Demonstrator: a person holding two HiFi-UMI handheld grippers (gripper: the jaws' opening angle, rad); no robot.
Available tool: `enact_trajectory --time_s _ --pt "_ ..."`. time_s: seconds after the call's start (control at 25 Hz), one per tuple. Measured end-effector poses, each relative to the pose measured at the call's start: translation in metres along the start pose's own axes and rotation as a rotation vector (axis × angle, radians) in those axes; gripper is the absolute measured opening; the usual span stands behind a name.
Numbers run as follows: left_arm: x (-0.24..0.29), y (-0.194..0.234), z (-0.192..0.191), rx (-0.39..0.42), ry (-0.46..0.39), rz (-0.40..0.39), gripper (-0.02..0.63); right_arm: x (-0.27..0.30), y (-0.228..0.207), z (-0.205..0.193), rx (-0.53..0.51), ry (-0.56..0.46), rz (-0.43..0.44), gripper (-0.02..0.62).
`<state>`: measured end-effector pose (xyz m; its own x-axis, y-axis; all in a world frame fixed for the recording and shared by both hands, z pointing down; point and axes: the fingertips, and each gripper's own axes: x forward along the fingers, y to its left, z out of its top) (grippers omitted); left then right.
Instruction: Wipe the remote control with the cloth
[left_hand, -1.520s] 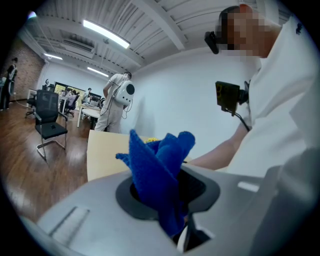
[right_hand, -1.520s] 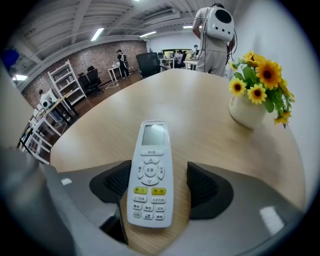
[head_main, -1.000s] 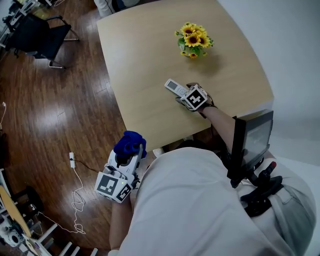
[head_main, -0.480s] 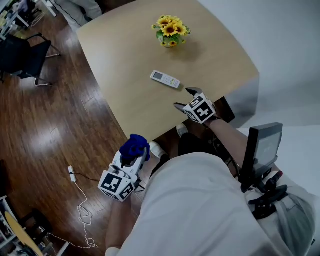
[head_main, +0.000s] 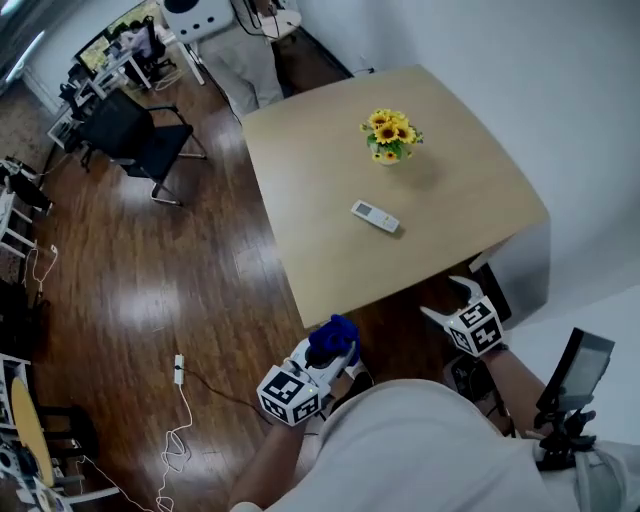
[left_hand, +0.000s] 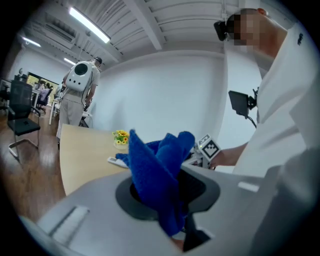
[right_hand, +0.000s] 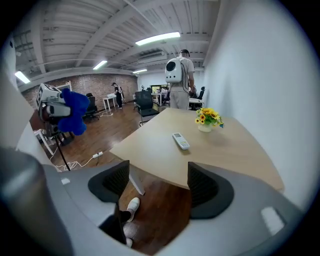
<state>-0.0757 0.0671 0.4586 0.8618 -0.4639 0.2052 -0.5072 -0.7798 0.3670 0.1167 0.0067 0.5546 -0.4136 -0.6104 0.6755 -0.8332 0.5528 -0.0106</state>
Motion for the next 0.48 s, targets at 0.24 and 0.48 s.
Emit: enact_trajectory --time_s 0.24,0.48 --pt "-0.014 -0.116 -0.043 -0.030 0.005 0.039 0.110 -0.097 0.053 -0.070 -0.017 -0.050 0.057 0.367" --pt "-0.062 -0.188 -0.093 -0.037 0.091 0.113 0.110 -0.146 0.092 -0.118 -0.003 -0.070 0.130 0.367"
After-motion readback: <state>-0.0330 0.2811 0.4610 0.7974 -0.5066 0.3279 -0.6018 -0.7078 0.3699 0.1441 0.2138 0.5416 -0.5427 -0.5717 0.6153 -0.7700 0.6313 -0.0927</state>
